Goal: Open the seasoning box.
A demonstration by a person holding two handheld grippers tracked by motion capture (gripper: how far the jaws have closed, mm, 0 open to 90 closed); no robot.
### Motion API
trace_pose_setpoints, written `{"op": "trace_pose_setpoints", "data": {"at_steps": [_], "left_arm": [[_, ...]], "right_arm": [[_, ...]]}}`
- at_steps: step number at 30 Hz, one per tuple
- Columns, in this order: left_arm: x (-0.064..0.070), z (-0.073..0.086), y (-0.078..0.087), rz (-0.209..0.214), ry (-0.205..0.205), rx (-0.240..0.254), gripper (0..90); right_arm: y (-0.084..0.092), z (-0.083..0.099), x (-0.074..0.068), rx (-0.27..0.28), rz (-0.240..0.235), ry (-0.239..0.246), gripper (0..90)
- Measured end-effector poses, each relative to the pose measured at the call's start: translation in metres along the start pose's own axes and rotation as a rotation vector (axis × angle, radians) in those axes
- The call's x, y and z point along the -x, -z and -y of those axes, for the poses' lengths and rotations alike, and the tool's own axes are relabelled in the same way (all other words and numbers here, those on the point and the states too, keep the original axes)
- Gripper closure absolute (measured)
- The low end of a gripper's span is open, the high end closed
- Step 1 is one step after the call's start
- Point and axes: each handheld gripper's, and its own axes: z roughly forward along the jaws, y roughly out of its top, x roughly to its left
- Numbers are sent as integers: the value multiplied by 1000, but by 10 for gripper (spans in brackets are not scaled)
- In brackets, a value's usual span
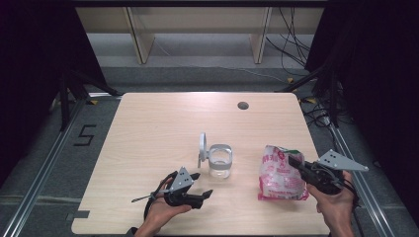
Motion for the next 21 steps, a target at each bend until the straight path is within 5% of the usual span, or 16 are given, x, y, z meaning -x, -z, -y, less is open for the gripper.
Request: {"op": "trace_pose_setpoints", "data": {"at_steps": [6, 11, 21], "left_arm": [[17, -5, -6, -14, -67, -4, 278], [32, -7, -19, 18, -73, -13, 283], [58, -25, -56, 83, -89, 34, 304]], "right_arm": [[-1, -9, -9, 10, 14, 51, 900], [-2, -14, -13, -1, 22, 52, 900], [-6, -41, -25, 73, 19, 90, 900]]}}
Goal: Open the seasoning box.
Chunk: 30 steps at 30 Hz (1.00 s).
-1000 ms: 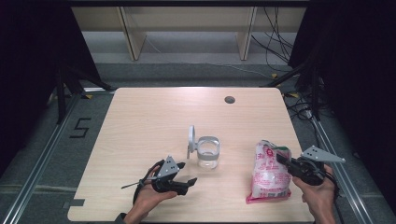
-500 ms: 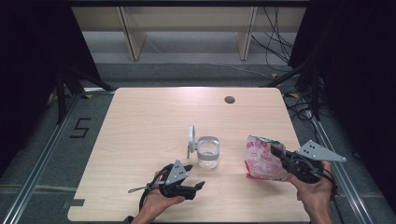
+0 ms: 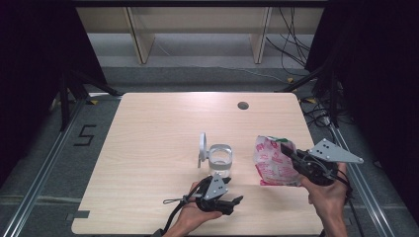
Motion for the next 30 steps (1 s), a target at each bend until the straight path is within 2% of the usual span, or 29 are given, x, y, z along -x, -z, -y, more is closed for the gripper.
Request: {"op": "trace_pose_setpoints", "data": {"at_steps": [1, 2, 3, 5, 6, 7, 8, 9, 11, 12, 14, 15, 18, 19, 21, 22, 23, 24, 26, 27, 28, 29, 30], "left_arm": [[0, -1, -4, -4, -6, -5, 304], [1, -2, -8, -11, -10, -2, 304], [2, -4, -12, -11, -8, -5, 304], [3, -6, -19, -28, -25, -12, 303], [4, -7, -24, -34, -24, -4, 303], [4, -7, -26, -48, -28, -10, 303], [4, -7, -30, -56, -11, -3, 303], [4, -8, -31, -78, -15, -16, 304], [4, -8, -36, -78, -14, -3, 310], [5, -9, -38, -91, 0, -2, 311], [5, -10, -43, -92, 1, 7, 319], [4, -11, -44, -109, -11, 2, 319], [4, -13, -49, -125, 32, 36, 323], [5, -13, -50, -119, 32, 42, 371], [8, -13, -52, -123, 13, 49, 379], [8, -13, -53, -135, -1, 52, 385], [8, -12, -53, -145, -4, 50, 398], [8, -12, -55, -138, 10, 58, 404], [7, -11, -58, -129, -2, 55, 441], [9, -10, -59, -143, -8, 55, 441], [8, -9, -60, -144, -30, 53, 472], [10, -9, -61, -143, -28, 49, 526], [11, -9, -62, -151, -32, 52, 541]], "right_arm": [[0, 0, 0, 0, 0, 0, 900], [-2, -3, 0, 1, -20, 5, 900], [-3, -5, -2, 14, -9, 12, 900], [-6, -9, -6, 19, -20, 2, 900], [-8, -11, -5, 21, -30, 28, 900], [-11, -13, -8, 28, -42, 17, 900], [-11, -14, -11, 23, -37, 3, 900], [-13, -16, -12, 33, -39, 8, 900], [-16, -20, -15, 38, -44, 13, 900], [-18, -23, -18, 42, -49, 26, 900], [-20, -24, -20, 49, -48, 18, 900], [-21, -25, -20, 57, -65, 32, 900], [-21, -28, -23, 57, -59, 28, 900], [-22, -28, -23, 59, -58, 29, 900], [-22, -28, -24, 62, -59, 20, 900], [-23, -27, -23, 59, -75, 22, 900], [-23, -27, -24, 52, -73, 19, 900], [-24, -26, -24, 58, -64, 39, 900], [-27, -25, -26, 54, -81, 33, 900], [-26, -25, -27, 39, -72, 32, 900], [-27, -24, -29, 42, -80, 18, 900], [-28, -23, -28, 37, -75, 30, 900], [-29, -23, -27, 37, -80, 29, 900]]}}
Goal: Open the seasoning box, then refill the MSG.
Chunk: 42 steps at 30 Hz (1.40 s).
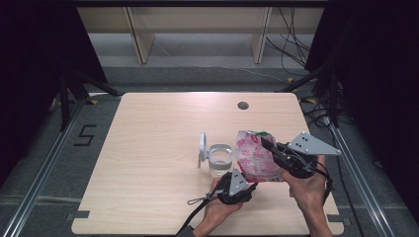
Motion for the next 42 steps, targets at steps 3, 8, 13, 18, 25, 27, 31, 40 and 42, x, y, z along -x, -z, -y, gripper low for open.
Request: {"op": "trace_pose_setpoints", "data": {"at_steps": [3, 8, 13, 18, 25, 27, 31, 40, 42], "left_arm": [[2, -1, -2, 9, -15, -15, 609], [3, -6, 0, 26, 15, -15, 709], [2, -14, 1, 12, 3, 7, 718], [2, -20, 2, -14, -8, 6, 722], [3, -23, -3, 3, 27, 29, 723], [3, -23, -6, 8, 47, 40, 722], [4, -22, -10, -7, 69, 45, 722], [0, -23, -11, -10, 116, 96, 723], [-1, -24, -12, 1, 134, 116, 724]], "right_arm": [[-2, 1, 0, -12, -10, -4, 900], [-3, 1, 2, -11, 11, 11, 900], [-1, -4, 5, 10, 18, -11, 900], [-3, -12, 8, 36, 16, 21, 900], [-7, -17, 5, 32, 20, 5, 900], [-9, -18, 7, 39, 5, 10, 900], [-12, -19, 8, 33, 14, 15, 900], [-24, -28, 1, 25, -3, 35, 900], [-27, -31, -1, 21, -6, 61, 900]]}}
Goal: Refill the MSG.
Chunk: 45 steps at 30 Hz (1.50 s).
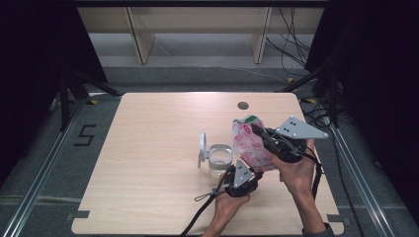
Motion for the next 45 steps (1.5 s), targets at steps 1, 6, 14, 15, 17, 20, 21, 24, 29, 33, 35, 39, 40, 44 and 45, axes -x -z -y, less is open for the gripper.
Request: {"op": "trace_pose_setpoints", "data": {"at_steps": [1, 6, 14, 15, 17, 20, 21, 24, 29, 33, 35, 39, 40, 44, 45], "left_arm": [[-1, -1, 0, -10, 1, 3, 724], [0, -2, -6, 2, 23, 35, 725], [-3, -1, -8, 15, 45, 50, 726], [-3, -2, -8, 14, 47, 51, 726], [-4, -2, -9, 14, 47, 55, 726], [-5, -1, -8, 10, 47, 55, 727], [-6, -1, -8, 16, 48, 55, 727], [-7, 0, -9, 12, 54, 59, 728], [-8, 1, -10, 16, 65, 63, 729], [-8, 1, -10, 26, 62, 65, 733], [-8, 1, -11, 30, 61, 64, 733], [-9, 2, -12, 38, 63, 66, 735], [-9, 2, -12, 38, 63, 67, 735], [-9, 1, -12, 53, 60, 70, 738], [-9, 1, -12, 55, 60, 72, 739]], "right_arm": [[-3, -2, 0, 4, -4, 16, 900], [-18, -6, -4, 4, -11, 34, 900], [-26, -8, -8, -16, -36, 18, 900], [-27, -8, -9, -23, -39, 21, 900], [-31, -9, -11, -9, -29, 48, 900], [-34, -11, -14, -22, -26, 83, 900], [-35, -10, -15, -28, -32, 77, 900], [-41, -10, -18, -20, -26, 78, 900], [-48, -11, -20, -78, -49, 65, 900], [-54, -13, -20, -77, -44, 117, 900], [-54, -13, -21, -81, -44, 118, 900], [-57, -13, -24, -100, -51, 100, 900], [-58, -13, -23, -111, -63, 107, 900], [-62, -15, -24, -125, -65, 130, 900], [-63, -15, -25, -126, -65, 130, 900]]}}
